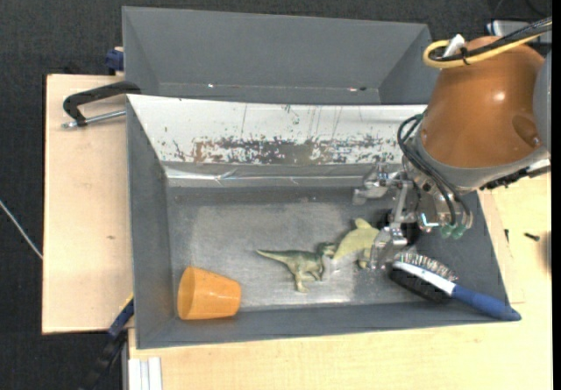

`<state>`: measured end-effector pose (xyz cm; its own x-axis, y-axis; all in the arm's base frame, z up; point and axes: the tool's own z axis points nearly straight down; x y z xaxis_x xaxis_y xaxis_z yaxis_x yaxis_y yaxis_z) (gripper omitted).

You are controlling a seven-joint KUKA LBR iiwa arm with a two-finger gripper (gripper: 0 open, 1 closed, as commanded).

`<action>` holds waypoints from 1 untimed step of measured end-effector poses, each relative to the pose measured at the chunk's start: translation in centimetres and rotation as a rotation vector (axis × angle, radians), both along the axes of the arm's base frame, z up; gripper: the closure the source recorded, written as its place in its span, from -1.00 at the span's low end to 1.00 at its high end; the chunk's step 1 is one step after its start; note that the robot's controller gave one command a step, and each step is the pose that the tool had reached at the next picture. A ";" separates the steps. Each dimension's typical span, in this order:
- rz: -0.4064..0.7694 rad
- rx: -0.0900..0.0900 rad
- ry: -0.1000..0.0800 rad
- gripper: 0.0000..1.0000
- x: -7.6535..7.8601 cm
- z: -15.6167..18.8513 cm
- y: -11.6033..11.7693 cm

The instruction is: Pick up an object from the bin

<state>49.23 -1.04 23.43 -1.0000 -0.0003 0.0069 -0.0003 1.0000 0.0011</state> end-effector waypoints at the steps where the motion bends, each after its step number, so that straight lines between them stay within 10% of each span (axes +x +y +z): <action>1: 0.228 0.001 -0.001 -1.00 2.2 -15.2 -0.8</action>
Offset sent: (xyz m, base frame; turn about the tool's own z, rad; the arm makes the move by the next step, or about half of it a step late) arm 0.0226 -0.0085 -0.1491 -0.2274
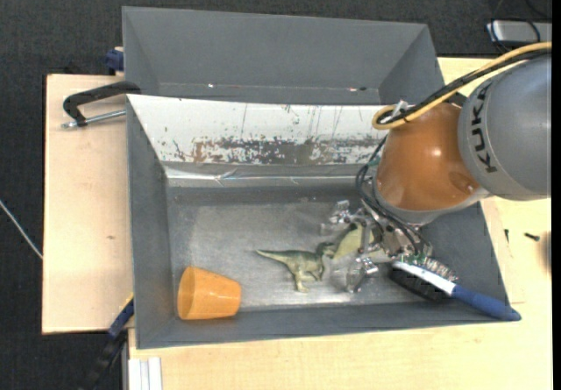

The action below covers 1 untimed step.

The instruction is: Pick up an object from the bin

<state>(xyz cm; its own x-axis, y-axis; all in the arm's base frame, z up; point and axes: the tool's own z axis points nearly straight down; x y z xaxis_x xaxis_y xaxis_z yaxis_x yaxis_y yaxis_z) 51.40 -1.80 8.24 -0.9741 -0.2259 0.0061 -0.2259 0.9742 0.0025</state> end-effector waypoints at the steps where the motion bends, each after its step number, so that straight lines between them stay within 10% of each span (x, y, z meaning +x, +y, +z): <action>1: -0.001 0.000 -0.008 1.00 0.2 0.4 0.0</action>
Offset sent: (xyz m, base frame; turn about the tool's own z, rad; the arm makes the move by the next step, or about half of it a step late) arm 0.0000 0.0000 0.0000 0.0000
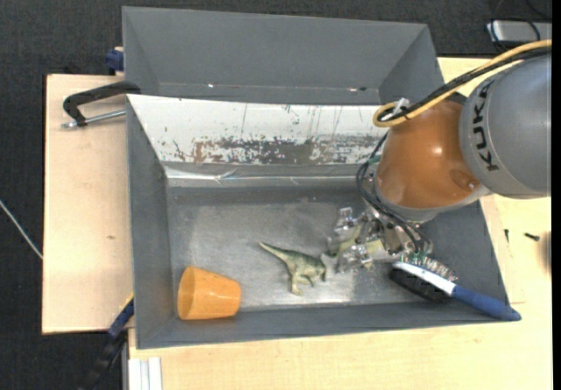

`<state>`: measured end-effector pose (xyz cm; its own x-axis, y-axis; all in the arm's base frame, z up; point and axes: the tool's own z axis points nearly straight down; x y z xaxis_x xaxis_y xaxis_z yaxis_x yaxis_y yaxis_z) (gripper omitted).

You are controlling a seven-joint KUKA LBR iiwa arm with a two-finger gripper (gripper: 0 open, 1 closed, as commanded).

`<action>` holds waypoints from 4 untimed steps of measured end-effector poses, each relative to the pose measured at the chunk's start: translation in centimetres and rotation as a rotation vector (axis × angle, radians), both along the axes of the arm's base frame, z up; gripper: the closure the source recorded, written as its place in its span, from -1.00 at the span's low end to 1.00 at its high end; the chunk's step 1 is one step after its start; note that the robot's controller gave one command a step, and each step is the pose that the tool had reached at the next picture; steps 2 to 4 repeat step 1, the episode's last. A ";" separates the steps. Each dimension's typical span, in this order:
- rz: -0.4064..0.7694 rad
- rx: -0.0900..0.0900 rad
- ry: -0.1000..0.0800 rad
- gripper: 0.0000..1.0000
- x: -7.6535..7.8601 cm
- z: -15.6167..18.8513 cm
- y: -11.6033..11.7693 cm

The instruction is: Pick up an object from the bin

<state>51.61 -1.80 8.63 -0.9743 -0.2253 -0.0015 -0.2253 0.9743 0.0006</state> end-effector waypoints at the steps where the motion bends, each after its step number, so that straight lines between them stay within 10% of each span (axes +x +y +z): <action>1: 0.055 -0.001 -0.013 1.00 -2.2 13.9 1.2; 4: 0.055 -0.001 -0.013 1.00 -2.2 13.9 1.2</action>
Offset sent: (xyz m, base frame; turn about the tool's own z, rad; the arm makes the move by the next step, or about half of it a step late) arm -0.0236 0.0106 0.1338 -0.0537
